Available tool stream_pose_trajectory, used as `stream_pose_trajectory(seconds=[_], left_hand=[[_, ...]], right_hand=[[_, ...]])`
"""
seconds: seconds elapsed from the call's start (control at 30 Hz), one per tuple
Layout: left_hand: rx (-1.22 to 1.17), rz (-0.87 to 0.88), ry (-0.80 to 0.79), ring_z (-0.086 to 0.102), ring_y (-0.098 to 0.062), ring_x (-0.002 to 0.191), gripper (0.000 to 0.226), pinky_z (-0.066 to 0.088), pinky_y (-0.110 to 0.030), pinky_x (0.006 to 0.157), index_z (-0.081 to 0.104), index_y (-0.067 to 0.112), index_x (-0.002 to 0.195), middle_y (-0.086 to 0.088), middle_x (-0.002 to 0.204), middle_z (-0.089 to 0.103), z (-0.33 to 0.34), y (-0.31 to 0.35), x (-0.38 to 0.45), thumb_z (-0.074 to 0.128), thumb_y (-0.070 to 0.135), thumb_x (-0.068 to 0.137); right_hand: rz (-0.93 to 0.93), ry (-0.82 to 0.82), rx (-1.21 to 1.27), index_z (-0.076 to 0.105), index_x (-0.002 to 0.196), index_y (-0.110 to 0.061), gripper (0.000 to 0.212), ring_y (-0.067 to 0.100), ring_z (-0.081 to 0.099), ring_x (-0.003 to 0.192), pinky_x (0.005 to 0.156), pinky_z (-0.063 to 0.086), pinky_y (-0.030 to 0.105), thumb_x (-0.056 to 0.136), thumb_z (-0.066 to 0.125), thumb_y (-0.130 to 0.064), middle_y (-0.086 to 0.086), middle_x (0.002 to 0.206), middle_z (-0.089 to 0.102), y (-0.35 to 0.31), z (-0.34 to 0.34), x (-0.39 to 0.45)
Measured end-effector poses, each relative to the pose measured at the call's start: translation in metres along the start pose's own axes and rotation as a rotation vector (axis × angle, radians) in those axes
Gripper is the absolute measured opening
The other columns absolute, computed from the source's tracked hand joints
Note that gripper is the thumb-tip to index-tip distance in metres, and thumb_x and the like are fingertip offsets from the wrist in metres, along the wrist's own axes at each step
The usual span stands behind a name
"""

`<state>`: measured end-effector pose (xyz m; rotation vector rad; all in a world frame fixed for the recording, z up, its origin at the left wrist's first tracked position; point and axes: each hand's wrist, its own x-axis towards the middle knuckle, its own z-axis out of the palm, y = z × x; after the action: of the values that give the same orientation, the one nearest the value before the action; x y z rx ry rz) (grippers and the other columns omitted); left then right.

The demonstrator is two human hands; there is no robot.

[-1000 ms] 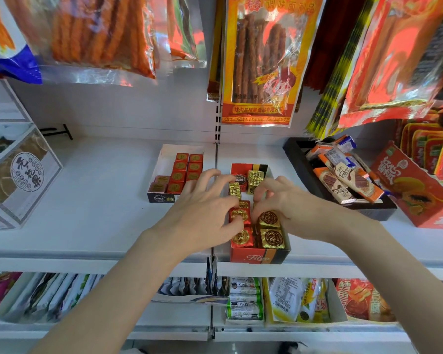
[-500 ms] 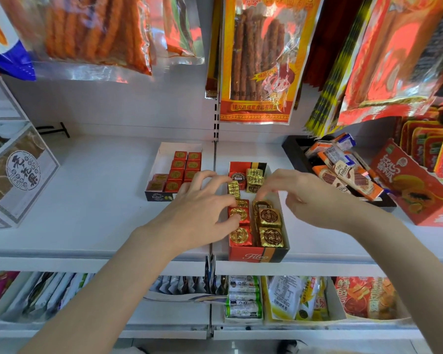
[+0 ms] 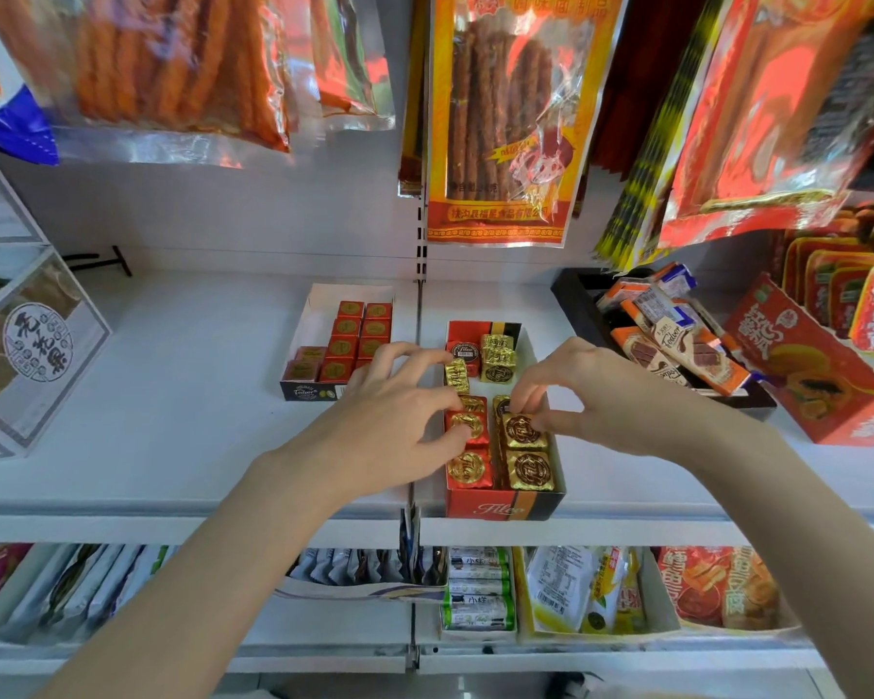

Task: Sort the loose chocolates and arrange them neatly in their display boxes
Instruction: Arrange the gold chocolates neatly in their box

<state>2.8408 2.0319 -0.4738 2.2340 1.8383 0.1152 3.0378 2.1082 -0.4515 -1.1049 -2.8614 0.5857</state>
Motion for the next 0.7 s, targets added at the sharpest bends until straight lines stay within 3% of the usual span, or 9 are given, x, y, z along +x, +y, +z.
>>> stream_pose_trajectory(seconds=[0.13, 0.2, 0.27, 0.37, 0.47, 0.7], left_hand=[[-0.012, -0.003, -0.005, -0.002, -0.012, 0.137, 0.044, 0.014, -0.048, 0.113, 0.050, 0.029, 0.126, 0.012, 0.151, 0.012, 0.000, 0.000, 0.001, 0.036, 0.052, 0.090], [-0.046, 0.002, 0.012, 0.000, -0.012, 0.137, 0.047, 0.014, -0.048, 0.113, 0.048, 0.031, 0.128, 0.011, 0.151, 0.014, 0.001, 0.000, 0.002, 0.035, 0.054, 0.089], [-0.062, 0.016, 0.045, 0.002, -0.010, 0.136, 0.048, 0.016, -0.046, 0.114, 0.045, 0.031, 0.130, 0.012, 0.150, 0.016, 0.001, -0.001, 0.002, 0.034, 0.055, 0.089], [-0.032, 0.029, 0.070, 0.004, -0.007, 0.133, 0.050, 0.017, -0.043, 0.112, 0.041, 0.030, 0.133, 0.014, 0.149, 0.019, 0.001, -0.001, 0.002, 0.032, 0.054, 0.090], [-0.002, 0.032, 0.060, 0.006, -0.006, 0.133, 0.051, 0.019, -0.042, 0.110, 0.043, 0.029, 0.133, 0.015, 0.149, 0.021, 0.001, -0.002, 0.003, 0.030, 0.054, 0.091], [-0.016, 0.038, 0.025, 0.003, -0.006, 0.134, 0.046, 0.016, -0.043, 0.111, 0.053, 0.031, 0.124, 0.014, 0.150, 0.017, 0.002, -0.002, 0.002, 0.031, 0.054, 0.090]], right_hand=[[-0.010, -0.003, 0.012, 0.062, 0.098, -0.030, 0.013, -0.002, 0.047, 0.092, 0.080, 0.035, 0.017, 0.086, 0.060, -0.025, -0.015, 0.090, 0.064, 0.001, -0.004, 0.004], [-0.009, 0.101, 0.038, 0.064, 0.097, -0.028, 0.013, -0.007, 0.052, 0.083, 0.072, 0.037, 0.006, 0.086, 0.059, -0.023, -0.013, 0.096, 0.065, 0.003, -0.007, 0.009], [0.021, 0.256, 0.001, 0.065, 0.102, -0.023, 0.017, -0.002, 0.049, 0.086, 0.070, 0.035, 0.003, 0.087, 0.058, -0.020, -0.009, 0.105, 0.064, 0.004, -0.006, 0.017], [0.104, 0.322, -0.076, 0.061, 0.115, -0.016, 0.028, 0.017, 0.046, 0.108, 0.087, 0.038, 0.023, 0.088, 0.057, -0.019, 0.000, 0.117, 0.061, 0.003, 0.003, 0.032], [0.163, 0.266, -0.178, 0.058, 0.120, -0.016, 0.032, 0.024, 0.042, 0.111, 0.095, 0.038, 0.038, 0.089, 0.055, -0.021, 0.003, 0.119, 0.059, 0.001, 0.011, 0.043], [0.158, 0.203, -0.295, 0.058, 0.117, -0.023, 0.031, 0.022, 0.035, 0.114, 0.092, 0.031, 0.038, 0.086, 0.058, -0.029, -0.002, 0.119, 0.056, 0.003, 0.014, 0.051]])
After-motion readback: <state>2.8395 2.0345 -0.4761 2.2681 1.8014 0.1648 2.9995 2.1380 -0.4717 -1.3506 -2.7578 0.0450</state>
